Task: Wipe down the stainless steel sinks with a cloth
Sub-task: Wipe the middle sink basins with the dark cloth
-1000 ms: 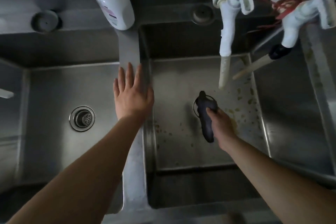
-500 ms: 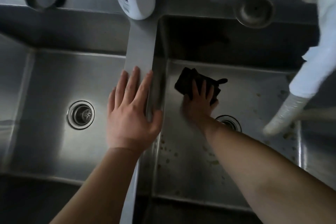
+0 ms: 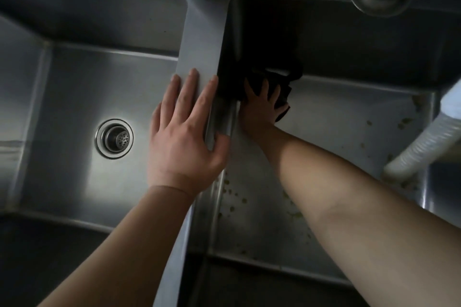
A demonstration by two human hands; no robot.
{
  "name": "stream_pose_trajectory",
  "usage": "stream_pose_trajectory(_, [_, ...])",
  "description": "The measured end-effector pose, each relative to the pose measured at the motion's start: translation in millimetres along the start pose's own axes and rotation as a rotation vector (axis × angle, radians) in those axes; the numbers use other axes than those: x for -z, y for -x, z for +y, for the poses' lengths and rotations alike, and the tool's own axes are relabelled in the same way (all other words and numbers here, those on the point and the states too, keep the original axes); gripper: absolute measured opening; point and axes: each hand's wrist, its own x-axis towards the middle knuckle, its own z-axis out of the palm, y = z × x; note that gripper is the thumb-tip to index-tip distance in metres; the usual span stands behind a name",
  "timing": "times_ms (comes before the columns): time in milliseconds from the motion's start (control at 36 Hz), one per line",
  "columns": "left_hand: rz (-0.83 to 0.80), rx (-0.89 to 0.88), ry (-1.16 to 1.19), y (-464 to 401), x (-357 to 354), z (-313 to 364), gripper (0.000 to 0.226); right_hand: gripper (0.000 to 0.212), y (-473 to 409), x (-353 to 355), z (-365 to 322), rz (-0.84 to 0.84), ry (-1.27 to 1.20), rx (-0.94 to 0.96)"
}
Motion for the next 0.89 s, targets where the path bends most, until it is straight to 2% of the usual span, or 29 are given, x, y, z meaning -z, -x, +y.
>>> stream_pose_trajectory(83, [-0.008,0.012,0.004,1,1,2,0.078,0.054,21,-16,22,0.010,0.062,0.120])
stream_pose_trajectory(306, [-0.022,0.010,0.001,3,0,1,0.077,0.052,139,-80,92,-0.056,0.213,0.486])
stream_pose_trajectory(389, [0.007,0.005,-0.006,3,-2,0,0.075,0.047,178,-93,116,-0.170,0.288,0.677])
stream_pose_trajectory(500, [0.043,0.006,-0.001,4,-3,0,0.070,0.047,216,-101,141,-0.378,0.511,1.031])
stream_pose_trajectory(556, [0.053,-0.001,0.000,6,-1,1,0.067,0.045,230,-100,144,-0.439,0.551,1.024])
stream_pose_trajectory(667, [0.034,0.038,0.000,36,0,2,0.063,0.043,234,-82,139,-0.535,0.537,0.843])
stream_pose_trajectory(778, [-0.051,0.025,-0.027,130,-1,-4,0.068,0.043,241,-76,136,-0.530,0.539,0.722])
stream_pose_trajectory(889, [-0.071,0.008,-0.112,206,0,-18,0.067,0.055,257,-91,126,-0.516,0.486,0.651])
